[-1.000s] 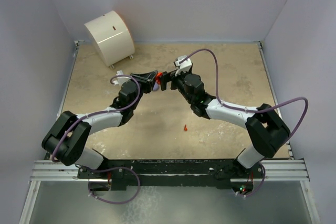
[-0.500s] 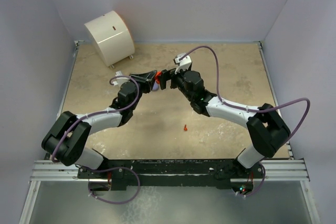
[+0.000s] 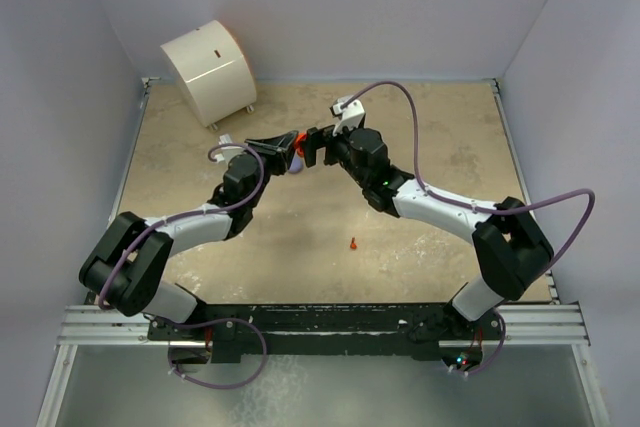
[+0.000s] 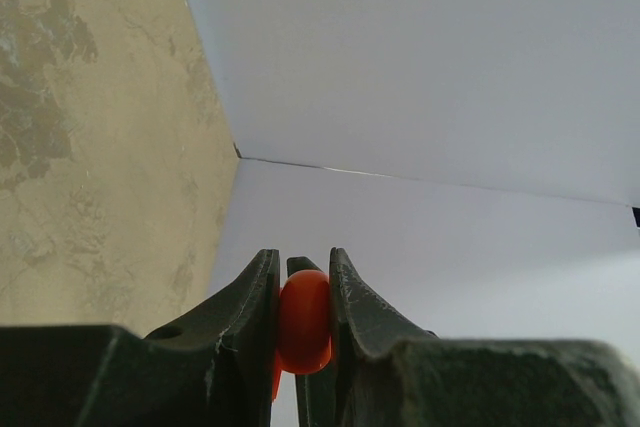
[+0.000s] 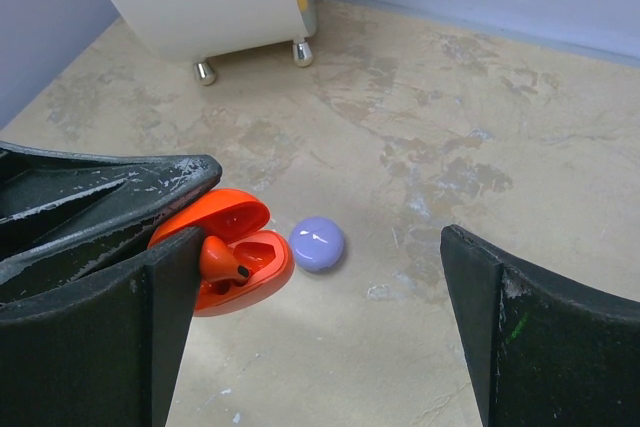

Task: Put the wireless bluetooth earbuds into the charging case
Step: Place the earbud in the charging case, then adjust the earbud at the center of the board.

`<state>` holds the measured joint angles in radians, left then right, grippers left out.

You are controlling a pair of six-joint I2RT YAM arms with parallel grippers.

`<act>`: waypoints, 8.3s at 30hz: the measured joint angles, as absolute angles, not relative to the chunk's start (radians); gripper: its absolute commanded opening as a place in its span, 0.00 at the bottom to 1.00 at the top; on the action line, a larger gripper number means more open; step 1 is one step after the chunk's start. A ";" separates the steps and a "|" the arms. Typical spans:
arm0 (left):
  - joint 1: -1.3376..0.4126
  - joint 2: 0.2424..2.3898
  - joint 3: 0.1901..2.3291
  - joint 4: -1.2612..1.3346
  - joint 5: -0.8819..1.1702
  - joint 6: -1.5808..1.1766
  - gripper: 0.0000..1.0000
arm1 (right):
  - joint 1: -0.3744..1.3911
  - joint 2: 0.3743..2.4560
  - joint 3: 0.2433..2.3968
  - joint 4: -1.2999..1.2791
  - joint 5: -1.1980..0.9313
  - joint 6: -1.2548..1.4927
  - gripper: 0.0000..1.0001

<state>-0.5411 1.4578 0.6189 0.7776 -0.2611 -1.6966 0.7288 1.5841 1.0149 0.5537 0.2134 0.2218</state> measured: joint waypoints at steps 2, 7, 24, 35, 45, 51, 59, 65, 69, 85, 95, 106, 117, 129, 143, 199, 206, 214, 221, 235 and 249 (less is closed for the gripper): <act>-0.538 1.458 0.621 0.778 -0.257 -1.703 0.00 | 0.726 1.584 1.021 0.545 0.208 0.226 1.00; -0.536 1.458 0.627 0.777 -0.257 -1.710 0.00 | 0.721 1.594 1.046 0.524 0.196 0.233 1.00; -0.525 1.459 0.627 0.770 -0.258 -1.720 0.00 | 0.719 1.617 1.068 0.512 0.191 0.260 1.00; -0.524 1.501 0.643 0.781 -0.249 -1.728 0.00 | 0.710 1.606 1.068 0.506 0.187 0.247 1.00; -0.513 1.562 0.670 0.777 -0.230 -1.728 0.00 | 0.691 1.529 1.068 0.529 0.183 0.233 1.00; -0.511 1.562 0.677 0.778 -0.228 -1.728 0.00 | 0.691 1.528 1.060 0.528 0.181 0.231 1.00; -0.500 1.547 0.659 0.778 -0.231 -1.718 0.00 | 0.691 1.487 1.003 0.500 0.192 0.235 0.90; -0.491 1.458 0.560 0.775 -0.276 -1.702 0.00 | 0.701 1.426 0.931 0.384 0.231 0.306 0.87; -0.491 1.406 0.543 0.752 -0.302 -1.664 0.00 | 0.763 1.416 0.874 0.292 0.279 0.385 0.88; -0.485 1.273 0.492 0.689 -0.336 -1.613 0.00 | 0.981 1.225 0.567 0.027 0.339 0.774 0.94; -0.485 1.223 0.460 0.660 -0.335 -1.604 0.00 | 1.036 1.209 0.477 0.075 0.297 0.906 0.99; -0.485 1.227 0.459 0.664 -0.334 -1.604 0.00 | 1.036 1.251 0.444 0.165 0.296 0.950 1.00; -0.472 1.231 0.435 0.664 -0.332 -1.604 0.00 | 1.036 1.441 0.511 0.382 0.297 0.938 1.00; -0.447 1.203 0.426 0.661 -0.330 -1.604 0.00 | 1.003 1.670 0.701 0.476 0.301 0.826 1.00; -0.437 1.151 0.420 0.619 -0.330 -1.589 0.00 | 0.995 1.549 0.922 0.126 0.403 0.615 0.93; -0.434 1.188 0.412 0.635 -0.309 -1.587 0.00 | 0.949 1.675 0.939 -0.192 0.337 0.501 0.44; -0.434 1.192 0.412 0.638 -0.309 -1.587 0.00 | 0.948 1.679 0.925 -0.181 0.320 0.501 0.40; -0.434 1.192 0.412 0.641 -0.309 -1.587 0.00 | 0.948 1.680 0.925 -0.175 0.318 0.501 0.37; -0.434 1.192 0.412 0.641 -0.309 -1.587 0.00 | 0.946 1.681 0.925 -0.175 0.315 0.501 0.33; -0.434 1.193 0.412 0.641 -0.309 -1.587 0.00 | 0.927 1.680 0.912 -0.144 0.311 0.501 0.25; -0.434 1.199 0.411 0.647 -0.307 -1.588 0.00 | 0.906 1.680 0.909 -0.132 0.302 0.505 0.37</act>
<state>-0.4339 1.1988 0.4110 0.6472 -0.3069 -1.5875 0.9062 1.6798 0.9089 -0.1322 0.3019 0.5045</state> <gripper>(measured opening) 0.209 0.345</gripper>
